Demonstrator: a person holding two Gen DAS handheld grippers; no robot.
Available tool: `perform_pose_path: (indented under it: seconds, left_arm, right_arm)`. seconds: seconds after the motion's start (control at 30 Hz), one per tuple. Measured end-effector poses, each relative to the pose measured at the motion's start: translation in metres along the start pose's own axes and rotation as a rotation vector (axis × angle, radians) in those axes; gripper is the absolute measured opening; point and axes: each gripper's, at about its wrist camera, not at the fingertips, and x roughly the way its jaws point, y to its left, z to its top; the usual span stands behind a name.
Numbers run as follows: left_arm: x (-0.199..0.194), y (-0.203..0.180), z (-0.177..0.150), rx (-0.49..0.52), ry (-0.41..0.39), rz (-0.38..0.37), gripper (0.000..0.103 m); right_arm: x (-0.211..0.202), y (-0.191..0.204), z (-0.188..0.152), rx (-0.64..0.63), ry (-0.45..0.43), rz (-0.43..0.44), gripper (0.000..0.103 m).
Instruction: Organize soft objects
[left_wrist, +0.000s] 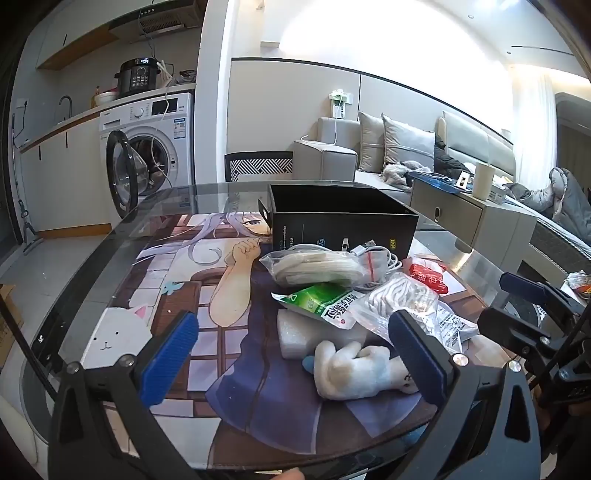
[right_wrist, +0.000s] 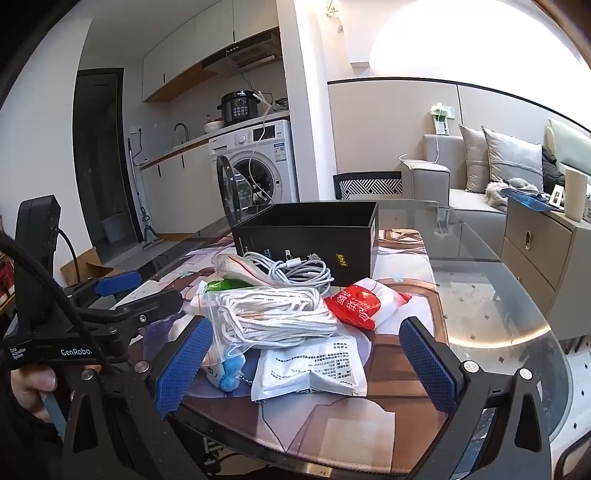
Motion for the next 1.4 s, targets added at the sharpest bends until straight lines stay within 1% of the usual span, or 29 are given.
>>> perform_pose_path:
  seconds: [0.47, 0.5, 0.6, 1.13, 1.23, 1.4]
  left_arm:
    - [0.004, -0.009, 0.002, -0.009, 0.002, -0.005, 0.103]
    - [0.003, -0.004, 0.001, -0.010, 0.000, -0.010, 0.103]
    - [0.005, -0.005, 0.001, -0.007, 0.002, -0.009, 0.103]
    - [0.007, -0.006, 0.002, -0.012, 0.004, -0.009, 0.103]
    - [0.002, 0.003, 0.000, -0.015, 0.004, -0.012, 0.103]
    - [0.003, 0.003, 0.000, -0.015, 0.004, -0.012, 0.103]
  right_arm:
    - [-0.002, -0.005, -0.004, -0.003, 0.011, -0.004, 0.103]
    - [-0.002, -0.005, -0.004, -0.004, 0.011, -0.004, 0.103]
    - [0.004, 0.000, 0.000, -0.004, 0.018, -0.008, 0.103]
    - [0.004, 0.001, -0.002, -0.011, 0.026, -0.009, 0.103]
    - [0.004, 0.001, -0.002, -0.011, 0.028, -0.009, 0.103]
    - [0.004, 0.001, -0.002, -0.011, 0.028, -0.009, 0.103]
